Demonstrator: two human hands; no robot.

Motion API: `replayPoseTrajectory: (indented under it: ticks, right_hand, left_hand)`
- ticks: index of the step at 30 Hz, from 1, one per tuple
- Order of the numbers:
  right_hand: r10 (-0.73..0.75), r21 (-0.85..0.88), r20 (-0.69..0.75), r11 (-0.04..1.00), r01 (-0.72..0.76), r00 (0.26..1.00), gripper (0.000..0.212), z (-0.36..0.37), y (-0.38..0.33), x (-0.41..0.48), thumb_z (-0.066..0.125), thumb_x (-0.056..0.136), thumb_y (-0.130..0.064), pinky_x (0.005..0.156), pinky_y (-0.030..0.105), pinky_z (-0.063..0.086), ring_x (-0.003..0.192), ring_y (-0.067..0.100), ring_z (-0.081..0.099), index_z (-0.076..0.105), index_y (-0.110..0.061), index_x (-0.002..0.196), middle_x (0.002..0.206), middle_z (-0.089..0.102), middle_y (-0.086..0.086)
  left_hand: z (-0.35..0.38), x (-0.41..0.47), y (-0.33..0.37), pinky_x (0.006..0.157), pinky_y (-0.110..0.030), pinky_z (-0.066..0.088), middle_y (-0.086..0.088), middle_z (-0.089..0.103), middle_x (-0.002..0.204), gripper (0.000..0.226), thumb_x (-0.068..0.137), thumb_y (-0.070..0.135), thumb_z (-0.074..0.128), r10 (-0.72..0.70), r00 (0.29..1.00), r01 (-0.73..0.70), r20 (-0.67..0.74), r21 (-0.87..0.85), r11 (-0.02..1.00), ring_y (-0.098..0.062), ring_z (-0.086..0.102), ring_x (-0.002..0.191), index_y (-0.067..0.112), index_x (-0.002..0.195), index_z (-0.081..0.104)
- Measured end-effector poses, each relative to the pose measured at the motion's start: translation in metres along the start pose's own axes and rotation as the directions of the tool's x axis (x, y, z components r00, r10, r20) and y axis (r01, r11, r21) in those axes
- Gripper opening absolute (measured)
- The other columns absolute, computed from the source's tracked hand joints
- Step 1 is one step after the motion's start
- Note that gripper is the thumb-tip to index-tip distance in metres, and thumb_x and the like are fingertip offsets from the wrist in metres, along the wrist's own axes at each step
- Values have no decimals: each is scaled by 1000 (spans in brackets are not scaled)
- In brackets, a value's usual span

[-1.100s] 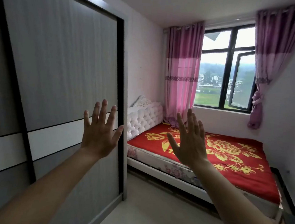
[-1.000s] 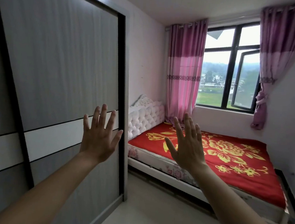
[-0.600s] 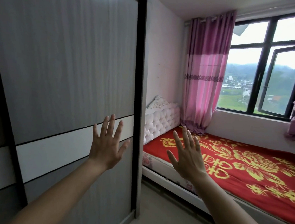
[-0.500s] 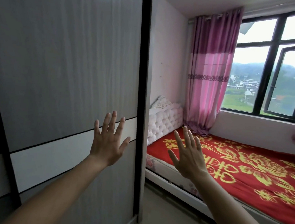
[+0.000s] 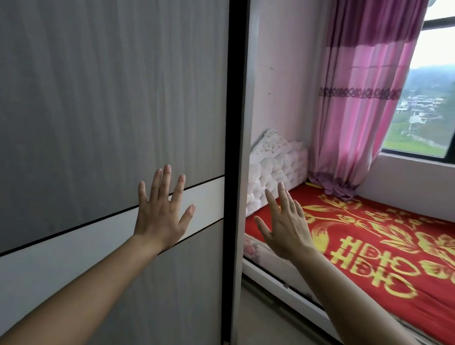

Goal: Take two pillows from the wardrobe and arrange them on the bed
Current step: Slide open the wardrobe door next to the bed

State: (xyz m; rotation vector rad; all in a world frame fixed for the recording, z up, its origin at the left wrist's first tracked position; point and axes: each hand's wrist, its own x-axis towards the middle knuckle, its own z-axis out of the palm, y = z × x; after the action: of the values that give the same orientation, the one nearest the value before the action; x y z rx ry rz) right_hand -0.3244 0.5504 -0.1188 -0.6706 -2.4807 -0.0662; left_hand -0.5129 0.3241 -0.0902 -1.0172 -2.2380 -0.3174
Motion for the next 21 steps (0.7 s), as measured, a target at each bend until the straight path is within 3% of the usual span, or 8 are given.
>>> replayPoseTrajectory:
  ticks: [6,11,14,17,21]
  right_hand:
    - [-78,196,29,978,71,997,75,86,26,122,32,97,-60,120,46,25,152,30,12,6,-22,156,166,-2,12]
    - [-186,361,46,919,157,982,74,153,35,211,39,99,-53,118,45,31,151,28,15,7,-19,157,166,3,9]
    - [-130,572,18,814,96,991,77,191,24,259,41,99,-53,119,37,23,152,21,12,4,-20,157,166,7,6]
    - [-47,754,89,656,-36,995,81,231,1,282,38,97,-59,117,31,16,152,17,11,-1,-21,157,166,10,2]
    - [48,848,92,520,-104,995,81,270,-19,283,44,97,-56,110,29,22,150,16,17,-5,-31,156,165,12,-1]
  left_hand:
    - [85,80,-8,116,-64,0,-16,-6,163,73,93,54,31,-40,989,55,-144,99,994,-29,-7,151,20,155,10]
    - [148,133,-34,114,-64,-7,-17,-3,163,74,92,52,37,-58,974,120,-221,278,953,-32,-1,151,21,155,14]
    - [180,135,-54,115,-65,-8,-13,-5,164,76,93,58,38,-59,967,155,-246,392,907,-30,-3,151,21,155,13]
    - [198,133,-64,114,-66,-8,-11,-8,163,83,91,65,40,-28,957,167,-290,468,868,-30,-6,151,21,155,9]
    - [207,136,-68,113,-67,-7,-8,-14,163,85,90,67,42,9,942,168,-335,497,851,-30,-7,150,21,154,12]
